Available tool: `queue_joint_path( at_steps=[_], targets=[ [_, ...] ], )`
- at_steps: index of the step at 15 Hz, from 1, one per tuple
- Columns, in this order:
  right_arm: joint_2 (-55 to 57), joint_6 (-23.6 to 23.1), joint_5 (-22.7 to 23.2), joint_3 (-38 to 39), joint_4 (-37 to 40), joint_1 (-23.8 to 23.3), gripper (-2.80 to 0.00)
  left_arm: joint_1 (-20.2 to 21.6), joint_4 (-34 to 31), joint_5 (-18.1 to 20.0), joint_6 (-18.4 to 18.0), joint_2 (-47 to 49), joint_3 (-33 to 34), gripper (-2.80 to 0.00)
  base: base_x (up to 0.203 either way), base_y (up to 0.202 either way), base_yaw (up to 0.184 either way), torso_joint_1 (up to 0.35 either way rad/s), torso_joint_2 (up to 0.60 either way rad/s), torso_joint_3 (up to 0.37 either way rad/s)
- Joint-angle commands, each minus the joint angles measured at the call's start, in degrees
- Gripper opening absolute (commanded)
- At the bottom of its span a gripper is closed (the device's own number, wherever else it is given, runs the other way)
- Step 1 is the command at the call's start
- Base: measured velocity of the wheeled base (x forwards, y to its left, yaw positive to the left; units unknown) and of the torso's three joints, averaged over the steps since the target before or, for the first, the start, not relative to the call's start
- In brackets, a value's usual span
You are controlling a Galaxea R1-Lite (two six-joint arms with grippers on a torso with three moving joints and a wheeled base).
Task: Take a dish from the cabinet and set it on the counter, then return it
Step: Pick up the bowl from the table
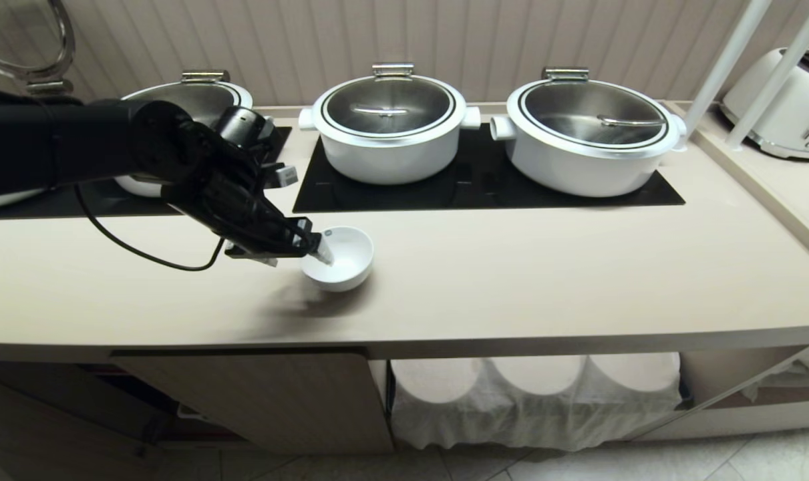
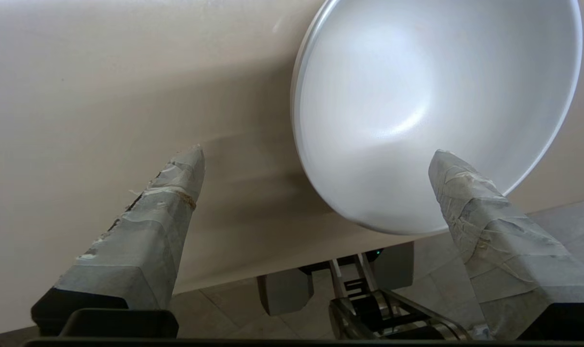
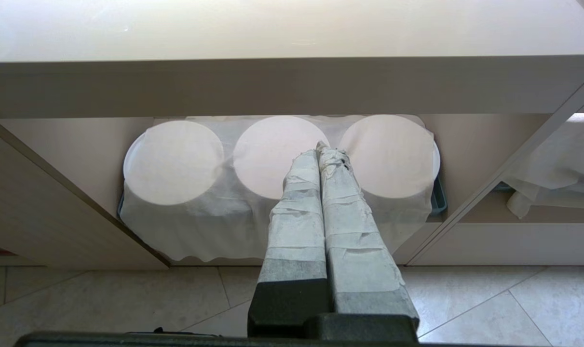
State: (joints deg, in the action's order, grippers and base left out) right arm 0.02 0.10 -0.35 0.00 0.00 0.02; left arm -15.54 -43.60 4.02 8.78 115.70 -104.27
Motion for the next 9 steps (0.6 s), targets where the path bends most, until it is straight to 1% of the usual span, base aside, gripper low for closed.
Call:
queue_joint_path(
  at_steps=[1,7,9],
  targets=[
    [-0.02,-0.01,0.0,0.0,0.0,0.06,-2.8,-0.01,-0.25,0.11,0.26,2.14,-1.59,0.0,0.0,0.0,0.0,0.0,0.0,0.0],
    [-0.02,-0.01,0.0,0.0,0.0,0.06,-2.8,-0.06,-0.25,0.02,0.27,5.8,-4.75,0.0,0.0,0.0,0.0,0.0,0.0,0.0],
    [-0.02,-0.01,0.0,0.0,0.0,0.06,-2.8,-0.1,-0.25,0.11,0.27,6.29,-4.63,0.0,0.0,0.0,0.0,0.0,0.0,0.0]
  ],
)
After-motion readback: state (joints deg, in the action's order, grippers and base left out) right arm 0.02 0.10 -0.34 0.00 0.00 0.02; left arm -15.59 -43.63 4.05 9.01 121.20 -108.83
